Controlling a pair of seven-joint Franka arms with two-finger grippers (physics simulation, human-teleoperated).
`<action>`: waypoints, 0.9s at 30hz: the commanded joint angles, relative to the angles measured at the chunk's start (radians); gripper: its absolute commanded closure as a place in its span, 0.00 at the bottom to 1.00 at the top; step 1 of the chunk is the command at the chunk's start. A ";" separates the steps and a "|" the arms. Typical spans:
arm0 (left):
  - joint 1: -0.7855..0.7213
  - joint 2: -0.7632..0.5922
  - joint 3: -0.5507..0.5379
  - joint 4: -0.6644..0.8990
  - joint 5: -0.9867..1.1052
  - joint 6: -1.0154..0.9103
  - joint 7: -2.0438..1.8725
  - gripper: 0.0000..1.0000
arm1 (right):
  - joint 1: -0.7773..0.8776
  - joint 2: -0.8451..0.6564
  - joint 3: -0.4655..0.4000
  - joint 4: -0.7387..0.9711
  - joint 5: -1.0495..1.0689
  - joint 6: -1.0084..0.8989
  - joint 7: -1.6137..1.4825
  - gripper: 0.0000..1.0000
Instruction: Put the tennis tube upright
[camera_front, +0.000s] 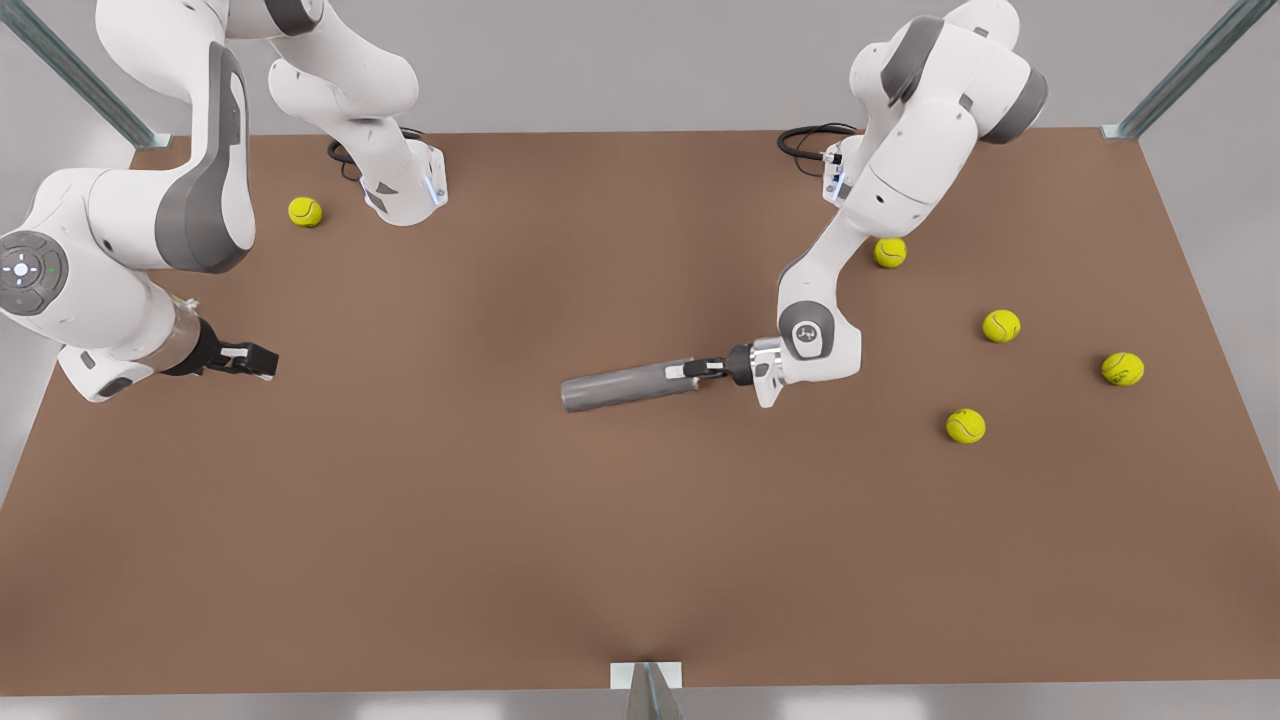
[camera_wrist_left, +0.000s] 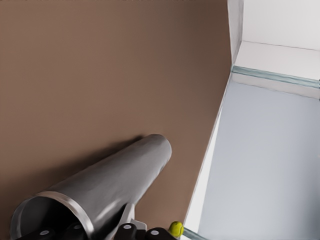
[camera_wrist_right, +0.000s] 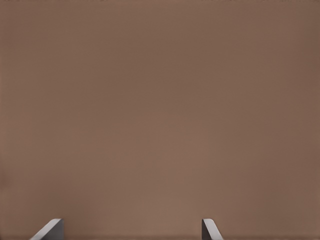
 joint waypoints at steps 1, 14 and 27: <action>0.000 -0.002 0.000 0.000 0.000 0.000 0.000 0.68 | 0.001 0.000 0.001 0.000 0.000 0.000 0.000 0.00; 0.023 -0.031 -0.026 0.000 0.005 0.001 -0.023 0.73 | 0.002 0.005 -0.001 0.009 -0.002 0.002 0.002 0.00; 0.044 -0.048 -0.046 0.012 0.076 0.001 -0.094 0.79 | -0.001 0.003 -0.001 0.011 -0.002 0.002 -0.002 0.00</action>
